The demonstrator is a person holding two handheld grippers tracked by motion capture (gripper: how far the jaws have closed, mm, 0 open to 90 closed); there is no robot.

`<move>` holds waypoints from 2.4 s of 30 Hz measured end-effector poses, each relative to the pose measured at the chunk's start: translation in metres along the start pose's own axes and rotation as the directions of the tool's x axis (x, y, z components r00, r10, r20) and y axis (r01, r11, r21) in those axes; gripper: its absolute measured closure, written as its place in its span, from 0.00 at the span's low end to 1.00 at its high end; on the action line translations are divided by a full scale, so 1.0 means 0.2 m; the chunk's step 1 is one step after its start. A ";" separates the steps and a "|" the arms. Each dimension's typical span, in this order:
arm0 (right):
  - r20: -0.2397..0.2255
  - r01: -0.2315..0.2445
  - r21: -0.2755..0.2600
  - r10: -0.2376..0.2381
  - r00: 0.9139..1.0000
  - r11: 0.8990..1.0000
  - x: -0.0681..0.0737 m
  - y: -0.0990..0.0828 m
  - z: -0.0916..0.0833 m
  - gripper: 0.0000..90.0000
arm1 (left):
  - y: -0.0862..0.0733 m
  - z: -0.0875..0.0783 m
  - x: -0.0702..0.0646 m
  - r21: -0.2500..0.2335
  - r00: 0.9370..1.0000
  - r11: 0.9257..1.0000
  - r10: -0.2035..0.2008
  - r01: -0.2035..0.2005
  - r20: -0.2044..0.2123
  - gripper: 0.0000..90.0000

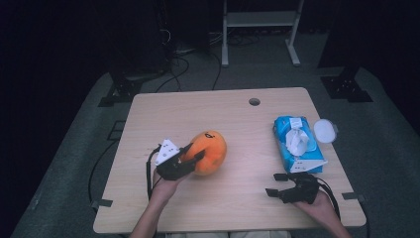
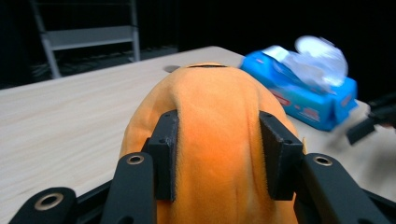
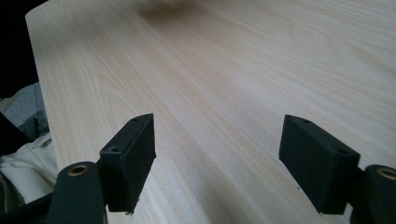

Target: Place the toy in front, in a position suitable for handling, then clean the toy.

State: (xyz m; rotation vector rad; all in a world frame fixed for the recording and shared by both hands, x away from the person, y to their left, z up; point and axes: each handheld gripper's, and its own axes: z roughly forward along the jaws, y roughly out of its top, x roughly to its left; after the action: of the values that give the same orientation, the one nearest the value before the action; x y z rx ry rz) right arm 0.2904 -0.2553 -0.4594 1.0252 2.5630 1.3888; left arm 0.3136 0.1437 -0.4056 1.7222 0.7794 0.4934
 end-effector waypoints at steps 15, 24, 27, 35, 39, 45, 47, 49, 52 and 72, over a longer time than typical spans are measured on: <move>0.010 0.001 -0.014 -0.001 1.000 1.000 -0.01 0.00 -0.01 0.29 | -0.06 0.12 -0.16 0.057 0.993 0.996 0.057 -0.063 0.104 0.61; 0.032 0.004 -0.035 -0.003 0.999 0.999 -0.03 0.02 -0.04 0.29 | -0.10 0.16 -0.21 0.080 0.985 0.993 0.076 -0.089 0.152 0.61; 0.042 0.005 -0.056 -0.002 0.999 0.998 -0.03 0.02 -0.06 0.29 | -0.11 0.18 -0.23 0.090 0.983 0.991 0.081 -0.096 0.163 0.61; 0.046 -0.001 -0.067 0.004 0.999 0.998 -0.03 0.02 -0.08 0.29 | -0.12 0.19 -0.23 0.085 0.981 0.991 0.088 -0.104 0.171 0.60; 0.044 0.002 -0.069 0.001 0.999 0.998 -0.03 0.02 -0.07 0.29 | -0.12 0.19 -0.22 0.087 0.984 0.992 0.076 -0.091 0.163 0.43; 0.061 0.019 -0.094 -0.013 0.998 0.995 -0.02 0.04 -0.09 0.29 | -0.10 0.16 -0.21 0.077 0.987 0.995 0.058 -0.071 0.151 0.30; 0.090 0.034 -0.116 -0.024 0.996 0.993 -0.02 0.06 -0.13 0.29 | -0.10 0.15 -0.21 0.085 0.987 0.994 0.053 -0.067 0.153 0.29; 0.103 0.036 -0.129 -0.023 0.994 0.991 -0.03 0.06 -0.14 0.29 | -0.10 0.15 -0.20 0.091 0.988 0.994 0.054 -0.067 0.147 0.29; 0.161 0.057 -0.168 -0.030 0.987 0.984 -0.05 0.10 -0.20 0.29 | -0.10 0.13 -0.20 0.090 0.988 0.994 0.054 -0.067 0.142 0.28; 0.452 0.044 -0.196 0.050 0.891 0.980 -0.38 0.27 -0.21 0.29 | -0.10 0.09 -0.17 0.109 0.990 0.991 0.068 -0.081 0.124 0.23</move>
State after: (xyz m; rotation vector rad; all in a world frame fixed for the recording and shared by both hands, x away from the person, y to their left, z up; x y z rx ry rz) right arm 0.3643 -0.3095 -0.4120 1.1547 2.0401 1.1985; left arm 0.2981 0.1101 -0.4272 1.8741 0.6693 0.3981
